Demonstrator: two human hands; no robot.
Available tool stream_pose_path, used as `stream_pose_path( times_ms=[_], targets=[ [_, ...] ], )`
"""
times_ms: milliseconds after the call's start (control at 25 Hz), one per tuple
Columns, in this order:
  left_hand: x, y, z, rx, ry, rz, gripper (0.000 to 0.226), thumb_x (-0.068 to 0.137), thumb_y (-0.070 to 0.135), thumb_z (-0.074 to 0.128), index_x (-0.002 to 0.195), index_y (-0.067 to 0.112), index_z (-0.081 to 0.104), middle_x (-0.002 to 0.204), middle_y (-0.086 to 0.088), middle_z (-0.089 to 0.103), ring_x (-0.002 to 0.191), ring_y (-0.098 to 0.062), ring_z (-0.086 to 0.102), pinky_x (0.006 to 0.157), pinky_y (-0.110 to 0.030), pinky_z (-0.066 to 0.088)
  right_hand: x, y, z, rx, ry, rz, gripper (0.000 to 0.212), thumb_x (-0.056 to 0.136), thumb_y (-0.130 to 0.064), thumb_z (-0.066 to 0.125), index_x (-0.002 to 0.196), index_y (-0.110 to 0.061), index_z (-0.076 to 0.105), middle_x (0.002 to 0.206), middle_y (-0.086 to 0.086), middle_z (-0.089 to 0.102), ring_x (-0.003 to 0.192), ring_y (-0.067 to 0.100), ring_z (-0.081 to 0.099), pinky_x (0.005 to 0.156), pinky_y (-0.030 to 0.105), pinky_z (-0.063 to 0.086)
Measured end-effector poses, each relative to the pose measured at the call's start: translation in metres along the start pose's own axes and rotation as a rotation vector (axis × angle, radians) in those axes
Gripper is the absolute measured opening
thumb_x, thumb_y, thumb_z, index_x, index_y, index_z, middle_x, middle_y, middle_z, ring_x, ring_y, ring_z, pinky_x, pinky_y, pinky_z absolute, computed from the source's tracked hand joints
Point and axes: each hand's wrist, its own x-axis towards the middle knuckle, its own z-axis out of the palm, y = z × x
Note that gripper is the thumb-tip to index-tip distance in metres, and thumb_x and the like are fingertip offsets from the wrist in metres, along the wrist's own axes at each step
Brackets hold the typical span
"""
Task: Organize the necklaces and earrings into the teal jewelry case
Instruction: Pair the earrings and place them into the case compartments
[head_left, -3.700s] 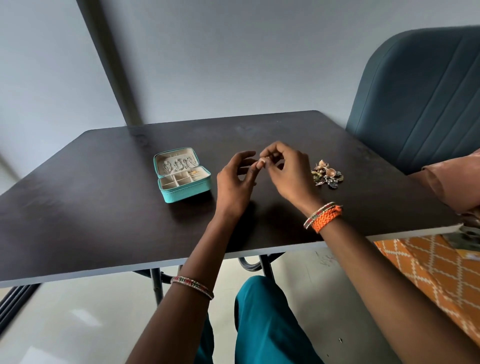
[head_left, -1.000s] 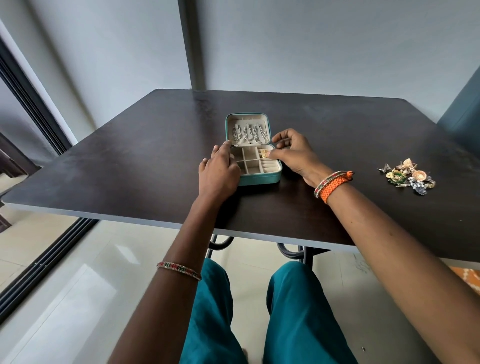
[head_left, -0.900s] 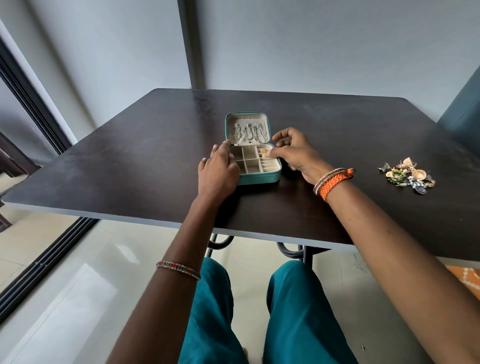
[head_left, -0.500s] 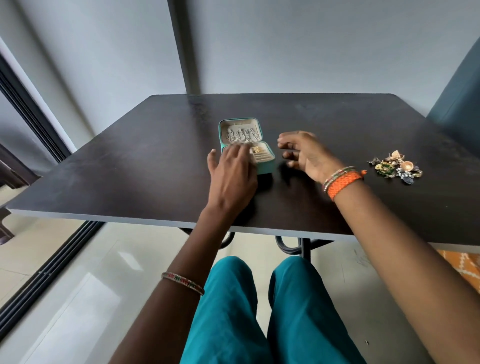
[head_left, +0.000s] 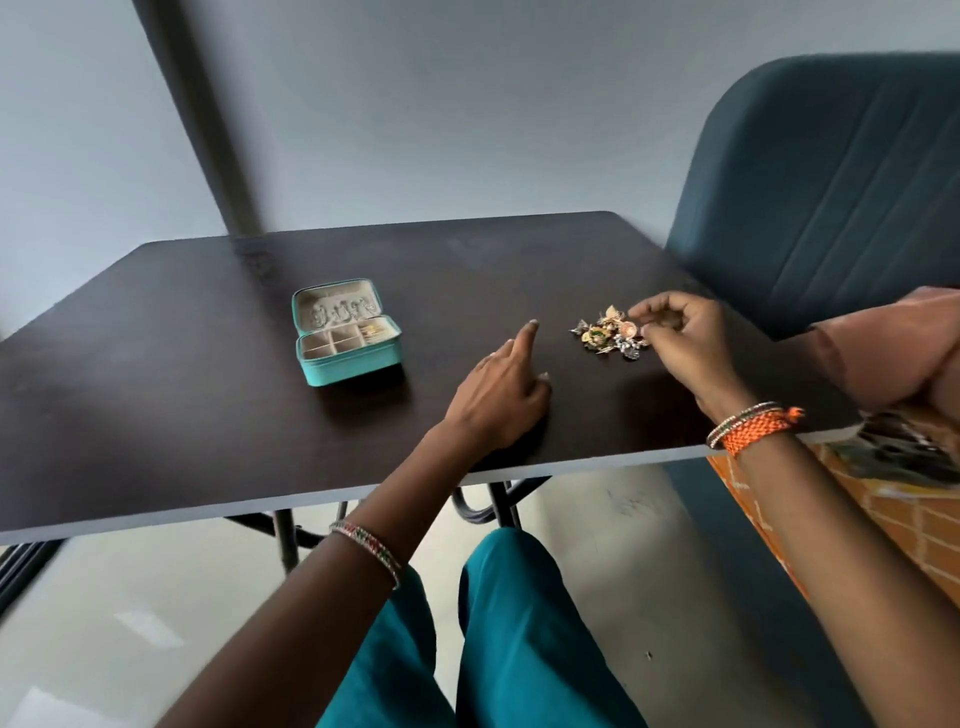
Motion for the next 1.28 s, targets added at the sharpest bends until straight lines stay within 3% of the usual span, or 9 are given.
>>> stream_pose_path(
  times_ms=[160,360,520,640,720,800,960,1160,1280],
  targets=[
    [0.018,0.000,0.002,0.136,-0.057,0.022,0.061,0.097,0.034,0.040,0.150,0.011,0.017,0.153,-0.011,0.031,0.141,-0.025,0.029,0.114,-0.030,0.019,0.003,0.025,-0.016,-0.219,-0.039,0.016,0.026,0.082,0.008,0.052,0.091,-0.010,0.069,0.078,0.007,0.061,0.065,0.009,0.050,0.053,0.011,0.038],
    [0.015,-0.004,0.005,0.068,0.030,-0.045,0.057,0.096,0.032,0.042,0.148,0.014,0.025,0.148,-0.010,0.040,0.134,-0.027,0.040,0.103,-0.036,0.036,0.005,0.028,-0.012,-0.254,-0.042,0.017,0.015,0.085,-0.003,0.061,0.091,-0.012,0.071,0.082,0.007,0.062,0.072,0.012,0.052,0.060,0.021,0.040],
    [0.013,-0.004,0.004,0.056,0.059,-0.031,0.048,0.096,0.027,0.041,0.142,0.014,0.036,0.144,-0.007,0.046,0.128,-0.025,0.045,0.098,-0.035,0.040,0.001,0.028,-0.014,-0.377,-0.040,-0.038,0.008,0.087,-0.010,0.064,0.089,-0.006,0.070,0.094,0.007,0.063,0.086,0.013,0.053,0.066,0.020,0.037],
    [0.011,-0.003,0.003,-0.024,0.120,-0.014,0.038,0.095,0.023,0.044,0.132,0.016,0.050,0.135,-0.004,0.054,0.118,-0.022,0.054,0.093,-0.031,0.044,-0.005,0.024,-0.015,-0.232,0.003,0.020,0.009,0.089,-0.011,0.062,0.092,-0.005,0.068,0.093,0.010,0.067,0.082,0.012,0.056,0.060,0.014,0.038],
    [0.009,-0.004,-0.001,-0.175,0.140,-0.006,0.036,0.095,0.019,0.048,0.131,0.018,0.052,0.130,-0.004,0.057,0.117,-0.018,0.055,0.093,-0.023,0.041,-0.013,0.014,-0.017,-0.052,-0.006,0.063,0.008,0.090,-0.013,0.061,0.088,-0.009,0.068,0.087,0.008,0.067,0.073,0.007,0.056,0.062,0.013,0.040],
    [0.005,-0.002,-0.008,-0.518,0.151,0.003,0.037,0.096,0.018,0.053,0.132,0.025,0.050,0.124,-0.006,0.060,0.117,-0.015,0.057,0.097,-0.024,0.044,-0.023,-0.006,-0.017,0.137,-0.111,0.123,0.013,0.093,-0.019,0.058,0.082,-0.015,0.065,0.076,0.002,0.063,0.061,0.005,0.048,0.058,0.016,0.041],
    [-0.019,0.016,-0.018,-1.060,0.111,-0.034,0.025,0.095,0.012,0.052,0.118,0.018,0.058,0.100,-0.005,0.067,0.091,-0.015,0.064,0.085,-0.029,0.053,-0.044,-0.051,0.005,0.282,-0.351,0.102,0.020,0.094,-0.025,0.054,0.079,-0.016,0.062,0.063,-0.002,0.050,0.053,0.007,0.037,0.046,0.017,0.035],
    [-0.046,0.016,-0.040,-1.349,0.289,-0.155,0.009,0.090,0.003,0.056,0.088,0.005,0.065,0.073,-0.006,0.069,0.067,-0.011,0.065,0.071,-0.024,0.057,-0.059,-0.091,0.045,0.443,-0.471,0.057,0.025,0.093,-0.030,0.054,0.081,-0.012,0.067,0.060,-0.001,0.050,0.050,0.005,0.039,0.042,0.017,0.033],
    [-0.058,0.002,-0.062,-1.351,0.422,-0.202,0.012,0.089,0.000,0.056,0.083,0.003,0.065,0.064,-0.003,0.069,0.061,-0.008,0.065,0.065,-0.021,0.057,-0.062,-0.106,0.060,0.542,-0.628,0.041,0.018,0.089,-0.027,0.058,0.089,-0.012,0.069,0.071,-0.004,0.061,0.056,0.002,0.045,0.044,0.018,0.031]
  ],
)
